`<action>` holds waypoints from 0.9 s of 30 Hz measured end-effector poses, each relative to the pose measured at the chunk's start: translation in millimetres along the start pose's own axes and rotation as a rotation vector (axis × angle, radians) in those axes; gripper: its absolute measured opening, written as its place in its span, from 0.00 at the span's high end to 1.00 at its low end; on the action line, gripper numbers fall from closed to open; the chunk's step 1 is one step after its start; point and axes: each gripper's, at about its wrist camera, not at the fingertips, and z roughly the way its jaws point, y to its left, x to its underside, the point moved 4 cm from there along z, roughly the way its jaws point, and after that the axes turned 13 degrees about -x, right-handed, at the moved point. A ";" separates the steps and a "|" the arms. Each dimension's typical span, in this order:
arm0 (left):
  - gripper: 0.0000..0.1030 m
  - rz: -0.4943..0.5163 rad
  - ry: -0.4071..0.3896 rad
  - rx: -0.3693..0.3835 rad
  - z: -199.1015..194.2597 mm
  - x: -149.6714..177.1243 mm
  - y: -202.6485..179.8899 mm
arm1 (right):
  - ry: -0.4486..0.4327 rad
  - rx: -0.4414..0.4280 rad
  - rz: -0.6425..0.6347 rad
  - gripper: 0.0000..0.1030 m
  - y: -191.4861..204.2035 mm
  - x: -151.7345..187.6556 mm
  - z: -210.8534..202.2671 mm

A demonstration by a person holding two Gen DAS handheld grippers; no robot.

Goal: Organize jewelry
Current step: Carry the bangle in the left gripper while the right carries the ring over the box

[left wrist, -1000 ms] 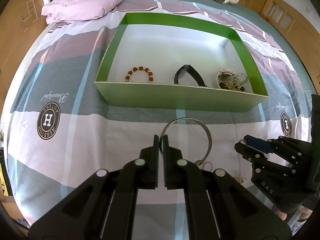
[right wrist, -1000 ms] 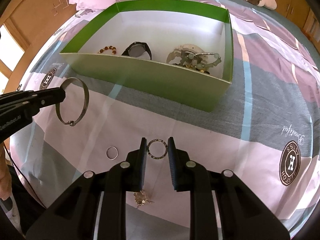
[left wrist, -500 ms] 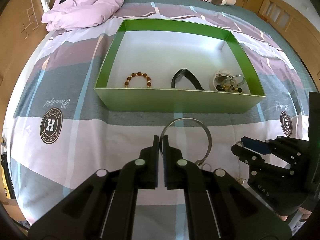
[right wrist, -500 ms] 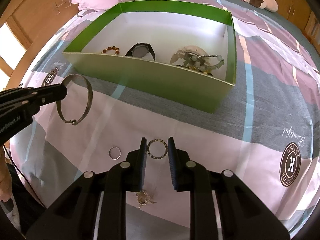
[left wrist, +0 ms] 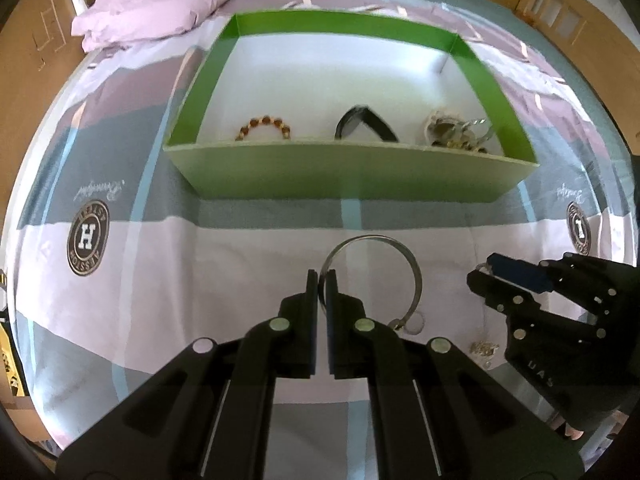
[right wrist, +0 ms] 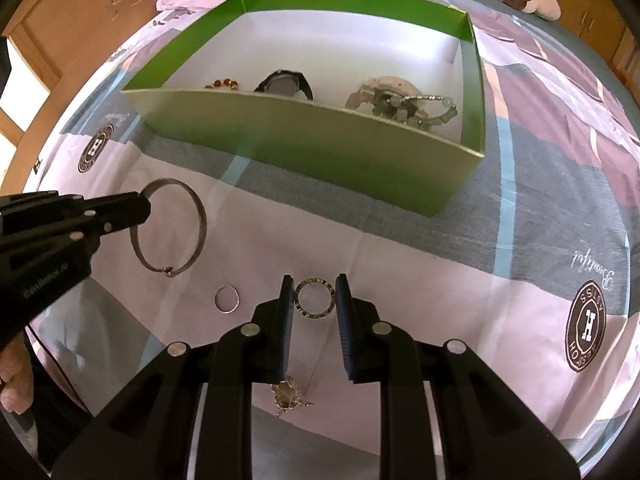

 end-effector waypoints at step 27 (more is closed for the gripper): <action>0.97 -0.093 -0.310 -0.054 -59.5 -77.2 12.8 | -0.388 -0.086 -0.054 0.80 11.2 -52.3 -97.4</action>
